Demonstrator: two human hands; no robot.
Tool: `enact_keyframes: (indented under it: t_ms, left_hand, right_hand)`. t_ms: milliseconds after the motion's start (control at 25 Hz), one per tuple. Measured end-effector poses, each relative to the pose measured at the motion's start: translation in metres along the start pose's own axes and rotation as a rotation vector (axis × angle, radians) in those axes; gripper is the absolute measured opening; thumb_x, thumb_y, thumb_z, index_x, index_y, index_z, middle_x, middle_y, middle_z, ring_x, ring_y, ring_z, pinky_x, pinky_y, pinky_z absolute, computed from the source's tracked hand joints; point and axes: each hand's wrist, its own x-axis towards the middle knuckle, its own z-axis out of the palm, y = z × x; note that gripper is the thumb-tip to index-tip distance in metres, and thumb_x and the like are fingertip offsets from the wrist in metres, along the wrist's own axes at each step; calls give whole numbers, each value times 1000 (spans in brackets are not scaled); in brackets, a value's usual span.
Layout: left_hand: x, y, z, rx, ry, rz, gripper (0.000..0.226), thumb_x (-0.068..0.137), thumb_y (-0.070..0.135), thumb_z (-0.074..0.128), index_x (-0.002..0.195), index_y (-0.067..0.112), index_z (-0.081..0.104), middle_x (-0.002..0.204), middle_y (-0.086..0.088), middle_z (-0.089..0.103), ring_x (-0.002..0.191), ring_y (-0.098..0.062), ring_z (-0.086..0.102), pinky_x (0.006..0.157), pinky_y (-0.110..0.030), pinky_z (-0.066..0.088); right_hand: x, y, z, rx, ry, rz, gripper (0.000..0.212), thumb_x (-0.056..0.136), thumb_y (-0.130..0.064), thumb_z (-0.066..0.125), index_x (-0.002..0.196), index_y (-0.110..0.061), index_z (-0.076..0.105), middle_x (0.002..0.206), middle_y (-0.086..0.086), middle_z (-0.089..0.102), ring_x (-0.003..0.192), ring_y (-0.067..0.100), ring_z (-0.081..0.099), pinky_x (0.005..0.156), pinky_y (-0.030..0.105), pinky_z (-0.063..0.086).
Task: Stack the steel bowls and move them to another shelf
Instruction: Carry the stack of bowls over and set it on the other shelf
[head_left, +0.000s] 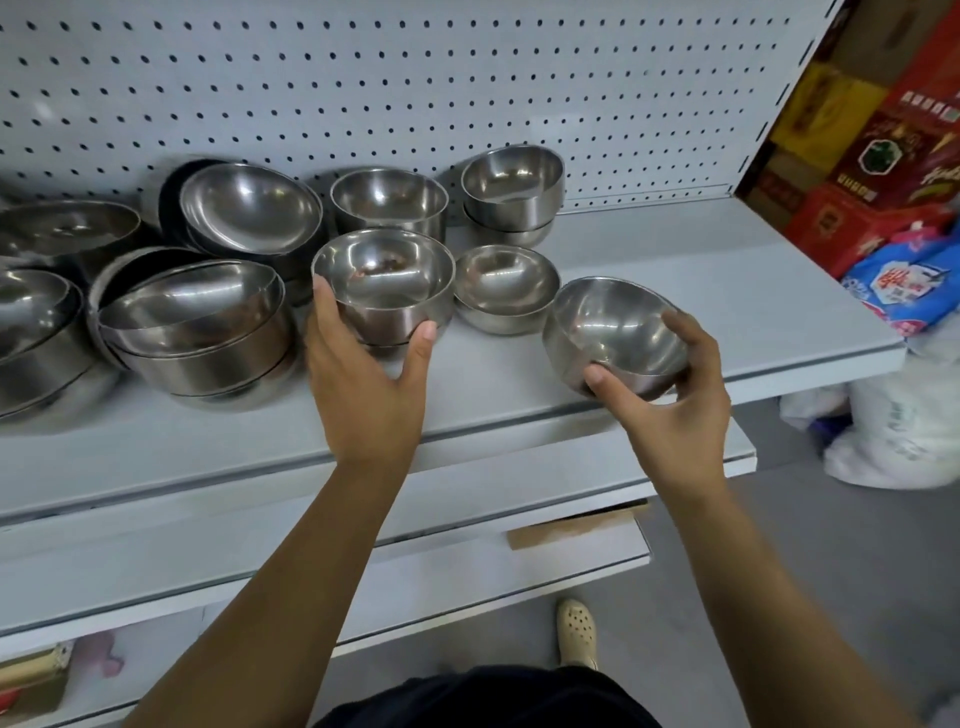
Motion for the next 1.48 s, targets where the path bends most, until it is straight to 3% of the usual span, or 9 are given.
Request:
enact_keyframes:
  t_ms: [120, 320, 440, 680, 840, 960, 1120, 1240, 1480]
  left_hand:
    - [0, -1, -1, 15, -4, 48, 96, 91, 58, 69, 162, 28, 10, 158, -9, 35, 146, -21, 36, 117, -47, 37]
    - [-1, -1, 1, 49, -22, 31, 81, 91, 60, 66, 156, 33, 25, 162, -19, 26, 152, -32, 27, 119, -53, 34]
    - [0, -2, 0, 39, -12, 60, 75, 90, 58, 69, 150, 28, 34, 159, -19, 34, 148, -33, 32, 117, -56, 34]
    - [3, -6, -1, -23, 13, 37, 71, 82, 60, 74, 137, 29, 42, 153, -11, 46, 145, -30, 41, 114, -57, 35]
    - [1, 5, -6, -105, 55, 50, 70, 78, 61, 76, 131, 28, 46, 142, -5, 55, 134, -28, 50, 109, -56, 41]
    - [-5, 23, -8, -152, 29, 144, 70, 78, 55, 81, 131, 22, 51, 143, -6, 54, 133, -29, 51, 107, -55, 43]
    - [-16, 63, -4, -362, -147, 106, 62, 76, 44, 86, 127, 33, 53, 129, 20, 60, 124, -7, 56, 106, -31, 46]
    - [-21, 76, 10, -469, -351, 129, 63, 79, 38, 86, 131, 30, 53, 128, 8, 65, 125, -14, 59, 108, -35, 47]
    - [-30, 77, 39, -446, -527, 124, 65, 80, 38, 85, 135, 34, 52, 130, 17, 63, 126, -6, 58, 108, -31, 47]
  right_hand:
    - [-7, 6, 2, -18, -35, 15, 90, 62, -50, 96, 138, -40, 50, 145, -20, 52, 130, 12, 56, 105, 40, 53]
    - [-7, 6, 5, 47, -122, 21, 102, 62, -39, 97, 147, -37, 40, 147, -17, 48, 134, 5, 52, 106, 23, 50]
    - [1, 7, 5, 56, -204, 88, 125, 61, -44, 95, 160, -34, 19, 151, -26, 37, 137, -10, 42, 109, 11, 41]
    - [24, 13, -19, -43, -433, 103, 150, 60, -48, 91, 163, -31, -17, 162, -18, 32, 144, 0, 38, 109, 13, 35]
    - [44, 20, -38, -101, -605, 133, 140, 66, -50, 84, 164, -33, -15, 155, -20, 34, 144, 10, 40, 111, 28, 37]
    - [49, 22, -40, -60, -680, 129, 122, 72, -45, 82, 165, -37, 4, 153, -23, 38, 143, 13, 45, 105, 20, 44]
    - [47, 25, -34, -28, -634, 97, 91, 79, -45, 88, 144, -60, 27, 146, -27, 44, 139, 8, 48, 102, 20, 52]
    - [47, 27, -33, -36, -607, 93, 90, 73, -51, 84, 144, -61, 29, 144, -29, 47, 137, 3, 50, 108, 26, 50]
    - [47, 25, -32, -43, -589, 112, 81, 71, -55, 84, 138, -59, 38, 133, -29, 59, 130, 2, 57, 102, 23, 51]
